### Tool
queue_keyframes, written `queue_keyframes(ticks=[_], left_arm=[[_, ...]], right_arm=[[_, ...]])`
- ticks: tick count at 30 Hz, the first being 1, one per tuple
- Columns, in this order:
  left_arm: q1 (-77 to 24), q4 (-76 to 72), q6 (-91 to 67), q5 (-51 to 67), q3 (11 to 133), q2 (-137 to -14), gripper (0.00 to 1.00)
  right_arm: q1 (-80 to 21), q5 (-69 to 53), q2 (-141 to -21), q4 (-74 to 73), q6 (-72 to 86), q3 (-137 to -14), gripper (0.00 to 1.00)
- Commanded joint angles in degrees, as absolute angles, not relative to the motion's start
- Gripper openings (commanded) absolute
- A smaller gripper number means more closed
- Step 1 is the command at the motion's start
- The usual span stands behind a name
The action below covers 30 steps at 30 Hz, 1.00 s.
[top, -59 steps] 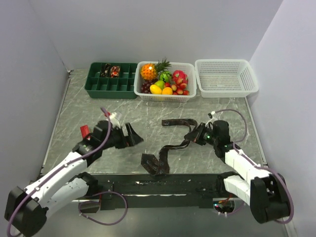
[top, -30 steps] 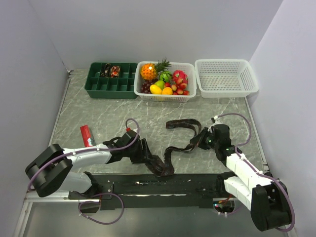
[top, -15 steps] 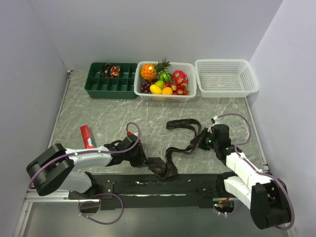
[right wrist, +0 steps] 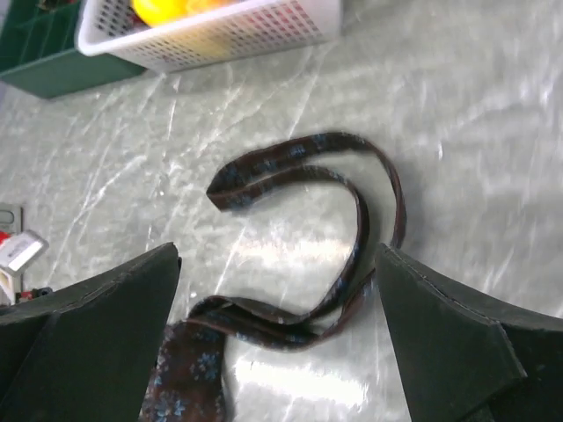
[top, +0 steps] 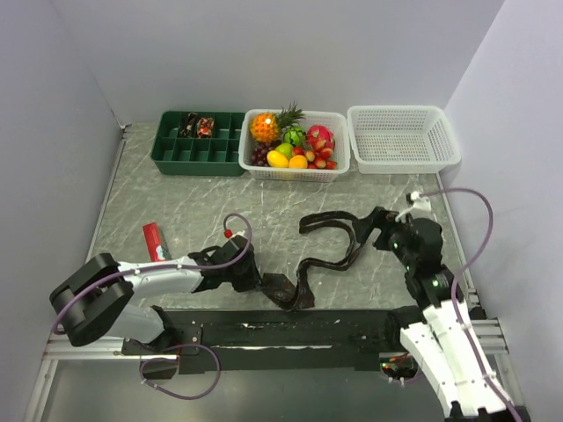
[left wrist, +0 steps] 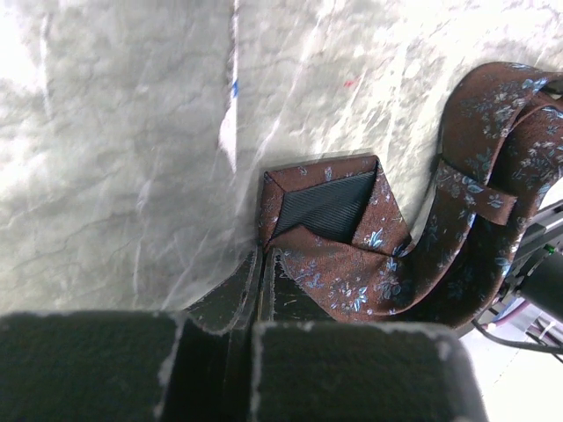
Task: Roll the ties
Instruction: Place the tie at the center of the board, then flatten out the tie at the center of the board.
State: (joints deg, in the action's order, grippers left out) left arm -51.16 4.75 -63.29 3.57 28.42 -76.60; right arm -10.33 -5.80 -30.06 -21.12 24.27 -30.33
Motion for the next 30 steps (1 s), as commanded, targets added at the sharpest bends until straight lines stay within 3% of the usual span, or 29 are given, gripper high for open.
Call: queue_keyframes(ticks=[1,3,12,19,30], left_arm=[[-51.3,7.6,-63.4,0.4,30.0,-80.1,0.01],[-51.3,8.6,-63.7,0.3,30.4,-80.5,0.01],[-51.3,11.6,-65.7,-1.4,29.4,-79.9,0.01],[-51.3,11.8,-66.0,-1.3,29.9,-80.8,0.01],[-51.4,11.3,-66.2,-1.1,29.9,-80.8,0.01]], right_arm=[[-10.2,-10.2,-43.2,-18.4,15.6,-36.4,0.99],[-11.6,-12.1,-52.7,-16.9,14.5,-38.8,0.99],[-27.9,2.0,-76.6,-19.0,8.4,-54.1,0.99],[-35.9,5.2,-86.1,-18.0,6.3,-59.5,0.95],[-37.3,7.6,-97.6,-17.1,6.7,-64.1,0.76]])
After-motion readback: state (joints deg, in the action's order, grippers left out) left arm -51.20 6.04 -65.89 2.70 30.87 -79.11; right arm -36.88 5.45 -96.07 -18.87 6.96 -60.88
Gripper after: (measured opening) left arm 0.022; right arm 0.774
